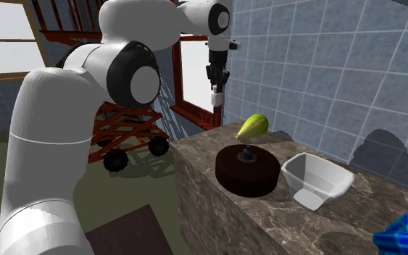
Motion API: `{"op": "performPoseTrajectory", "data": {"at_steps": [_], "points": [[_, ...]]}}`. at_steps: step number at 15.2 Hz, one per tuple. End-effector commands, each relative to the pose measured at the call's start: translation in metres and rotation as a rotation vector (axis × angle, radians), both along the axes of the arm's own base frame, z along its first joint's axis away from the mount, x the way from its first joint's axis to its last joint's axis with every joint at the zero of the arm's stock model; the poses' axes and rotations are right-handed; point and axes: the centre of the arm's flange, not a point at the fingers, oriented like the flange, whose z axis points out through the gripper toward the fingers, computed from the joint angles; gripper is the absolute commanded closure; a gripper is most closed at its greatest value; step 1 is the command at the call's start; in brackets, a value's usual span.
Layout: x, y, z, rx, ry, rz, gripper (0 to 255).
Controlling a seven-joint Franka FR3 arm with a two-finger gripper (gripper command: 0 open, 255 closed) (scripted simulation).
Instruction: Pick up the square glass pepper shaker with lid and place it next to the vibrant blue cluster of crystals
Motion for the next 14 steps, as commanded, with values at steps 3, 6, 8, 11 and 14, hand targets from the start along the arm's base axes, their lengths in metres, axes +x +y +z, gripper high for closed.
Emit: {"op": "performPoseTrajectory", "data": {"at_steps": [3,6,8,11,14], "points": [[-0.007,-0.05,0.0,0.0,0.0,0.0,255],[-0.012,-0.089,0.0,0.0,0.0,0.0,255],[-0.015,-0.115,0.0,0.0,0.0,0.0,255],[-0.02,-0.154,0.0,0.0,0.0,0.0,255],[-0.025,-0.194,0.0,0.0,0.0,0.0,255]]}}
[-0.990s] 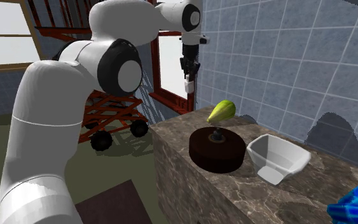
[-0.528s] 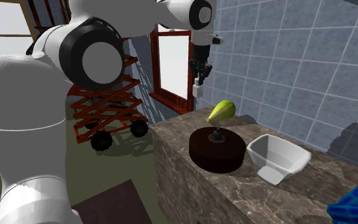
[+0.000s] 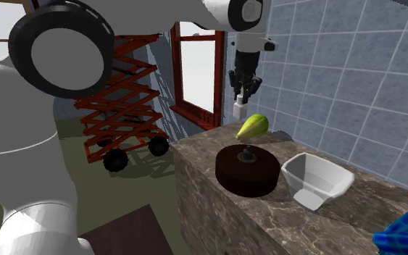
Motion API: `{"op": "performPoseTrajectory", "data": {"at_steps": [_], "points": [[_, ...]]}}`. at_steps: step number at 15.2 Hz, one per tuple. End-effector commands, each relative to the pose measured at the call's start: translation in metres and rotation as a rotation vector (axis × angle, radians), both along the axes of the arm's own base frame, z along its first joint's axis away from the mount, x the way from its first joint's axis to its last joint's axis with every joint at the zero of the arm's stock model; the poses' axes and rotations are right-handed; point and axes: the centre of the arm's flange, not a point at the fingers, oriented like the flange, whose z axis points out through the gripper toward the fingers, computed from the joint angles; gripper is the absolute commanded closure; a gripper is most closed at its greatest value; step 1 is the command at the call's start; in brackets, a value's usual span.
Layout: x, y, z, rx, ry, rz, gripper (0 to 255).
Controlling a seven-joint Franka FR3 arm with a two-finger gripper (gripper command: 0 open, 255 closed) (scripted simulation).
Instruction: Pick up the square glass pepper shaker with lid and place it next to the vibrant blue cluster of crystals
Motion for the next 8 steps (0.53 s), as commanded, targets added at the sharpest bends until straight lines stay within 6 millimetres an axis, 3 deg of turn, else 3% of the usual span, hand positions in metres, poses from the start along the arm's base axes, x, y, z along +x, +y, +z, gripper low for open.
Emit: {"op": "performPoseTrajectory", "data": {"at_steps": [1,8], "points": [[-0.003,-0.026,-0.001,0.0,0.0,0.002,255],[-0.015,-0.117,-0.001,0.0,0.0,0.002,255]]}}
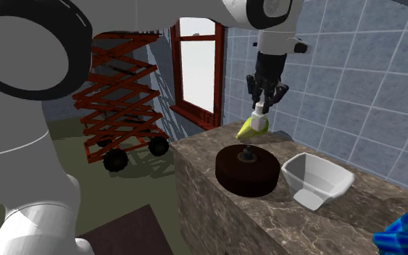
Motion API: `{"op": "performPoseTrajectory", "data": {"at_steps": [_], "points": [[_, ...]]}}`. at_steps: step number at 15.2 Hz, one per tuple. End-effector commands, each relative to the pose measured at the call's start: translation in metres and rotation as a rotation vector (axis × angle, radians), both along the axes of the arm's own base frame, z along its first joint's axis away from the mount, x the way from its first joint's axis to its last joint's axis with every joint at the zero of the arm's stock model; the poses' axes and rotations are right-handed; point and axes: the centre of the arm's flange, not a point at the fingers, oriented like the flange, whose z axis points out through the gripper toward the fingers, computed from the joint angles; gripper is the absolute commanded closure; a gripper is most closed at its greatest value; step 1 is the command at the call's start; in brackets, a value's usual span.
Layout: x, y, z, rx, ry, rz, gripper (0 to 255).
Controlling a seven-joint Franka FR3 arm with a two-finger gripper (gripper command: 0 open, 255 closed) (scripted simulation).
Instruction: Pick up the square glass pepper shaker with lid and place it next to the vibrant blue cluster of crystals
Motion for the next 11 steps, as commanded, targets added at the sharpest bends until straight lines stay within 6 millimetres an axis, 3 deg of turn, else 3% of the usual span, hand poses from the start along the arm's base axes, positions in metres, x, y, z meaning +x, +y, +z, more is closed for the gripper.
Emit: {"op": "performPoseTrajectory", "data": {"at_steps": [1,11], "points": [[-0.002,-0.028,0.0,0.0,0.0,0.001,255],[-0.018,-0.159,0.001,0.0,0.0,0.001,255]]}}
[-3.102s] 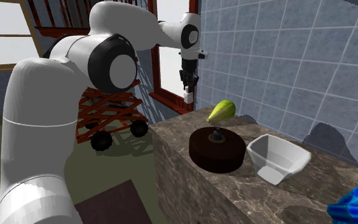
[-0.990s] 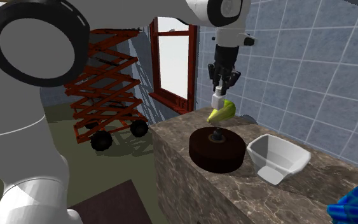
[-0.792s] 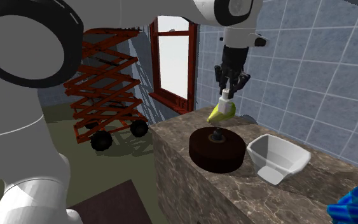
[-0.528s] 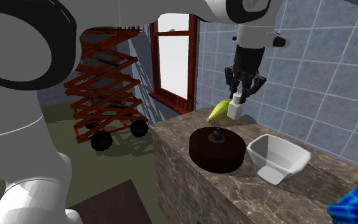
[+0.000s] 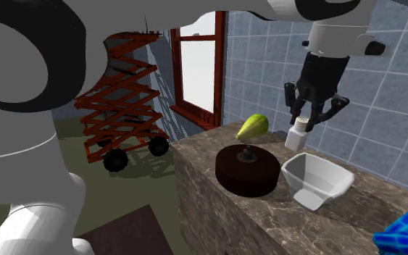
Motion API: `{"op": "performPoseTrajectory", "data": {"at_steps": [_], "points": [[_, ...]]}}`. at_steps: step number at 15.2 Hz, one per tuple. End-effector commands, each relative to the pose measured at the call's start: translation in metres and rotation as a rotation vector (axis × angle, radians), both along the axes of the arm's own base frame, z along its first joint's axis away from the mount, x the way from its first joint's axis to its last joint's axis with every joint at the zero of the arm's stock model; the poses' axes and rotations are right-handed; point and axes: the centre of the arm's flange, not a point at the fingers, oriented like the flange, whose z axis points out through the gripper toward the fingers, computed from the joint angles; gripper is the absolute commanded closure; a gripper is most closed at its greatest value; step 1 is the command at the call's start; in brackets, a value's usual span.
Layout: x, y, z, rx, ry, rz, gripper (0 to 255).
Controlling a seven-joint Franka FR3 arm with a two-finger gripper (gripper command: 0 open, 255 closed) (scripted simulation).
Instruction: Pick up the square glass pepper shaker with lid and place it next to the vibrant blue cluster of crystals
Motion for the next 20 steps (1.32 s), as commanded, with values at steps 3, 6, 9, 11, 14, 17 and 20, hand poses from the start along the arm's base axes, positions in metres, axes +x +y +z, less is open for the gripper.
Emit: {"op": "performPoseTrajectory", "data": {"at_steps": [3,6,9,11,14,17,20], "points": [[-0.006,-0.053,-0.002,0.0,0.0,0.001,255],[-0.011,-0.093,-0.002,0.0,0.0,0.001,255],[-0.016,-0.132,-0.002,0.0,0.0,0.001,255],[-0.019,-0.158,-0.002,0.0,0.0,0.001,255],[-0.023,-0.186,-0.007,0.0,0.0,0.001,255],[-0.023,-0.186,-0.023,0.0,0.0,0.001,255],[-0.023,-0.186,-0.039,0.0,0.0,0.001,255]]}}
